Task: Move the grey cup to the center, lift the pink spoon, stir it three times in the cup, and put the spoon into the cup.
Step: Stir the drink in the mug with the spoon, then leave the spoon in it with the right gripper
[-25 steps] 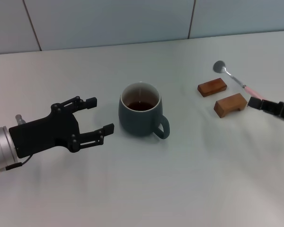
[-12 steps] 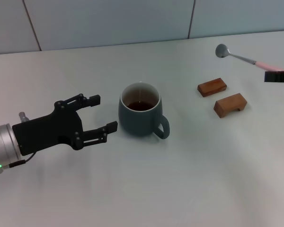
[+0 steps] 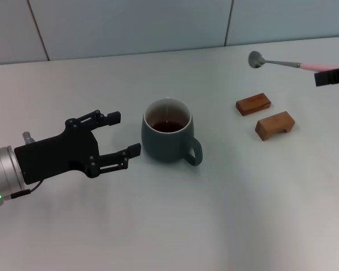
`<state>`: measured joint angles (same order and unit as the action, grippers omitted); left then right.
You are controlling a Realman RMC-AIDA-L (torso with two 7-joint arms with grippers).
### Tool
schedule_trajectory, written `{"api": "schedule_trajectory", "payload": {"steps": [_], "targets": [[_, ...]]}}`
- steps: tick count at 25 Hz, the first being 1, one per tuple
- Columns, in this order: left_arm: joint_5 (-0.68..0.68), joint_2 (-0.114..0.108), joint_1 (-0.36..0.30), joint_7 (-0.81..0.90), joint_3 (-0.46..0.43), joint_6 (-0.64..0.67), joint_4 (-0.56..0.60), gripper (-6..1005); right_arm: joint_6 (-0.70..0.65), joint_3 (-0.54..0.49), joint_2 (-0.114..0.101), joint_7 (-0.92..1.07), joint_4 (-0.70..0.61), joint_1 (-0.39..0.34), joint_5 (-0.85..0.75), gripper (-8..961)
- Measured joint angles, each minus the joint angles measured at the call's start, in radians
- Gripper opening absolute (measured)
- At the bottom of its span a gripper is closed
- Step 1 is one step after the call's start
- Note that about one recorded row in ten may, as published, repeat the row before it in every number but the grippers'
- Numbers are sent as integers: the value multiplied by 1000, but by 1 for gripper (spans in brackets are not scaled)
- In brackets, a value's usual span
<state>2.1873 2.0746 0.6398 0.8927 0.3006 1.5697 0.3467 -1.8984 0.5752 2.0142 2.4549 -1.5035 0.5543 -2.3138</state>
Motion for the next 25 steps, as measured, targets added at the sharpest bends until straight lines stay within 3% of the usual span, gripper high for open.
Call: {"api": "schedule_trajectory", "payload": {"steps": [10,15,25], "targets": [[0,-1,3,0,0,2,2,840,-93,90,-16,103,-120,84,-12,118],[0,-1,3,0,0,3,2,840,-132,116,-26,133,-126,135,-29,117],[0,-1,7,1,0,3,2,840,-168,228,-28,178,-117,226,-110,117]]}}
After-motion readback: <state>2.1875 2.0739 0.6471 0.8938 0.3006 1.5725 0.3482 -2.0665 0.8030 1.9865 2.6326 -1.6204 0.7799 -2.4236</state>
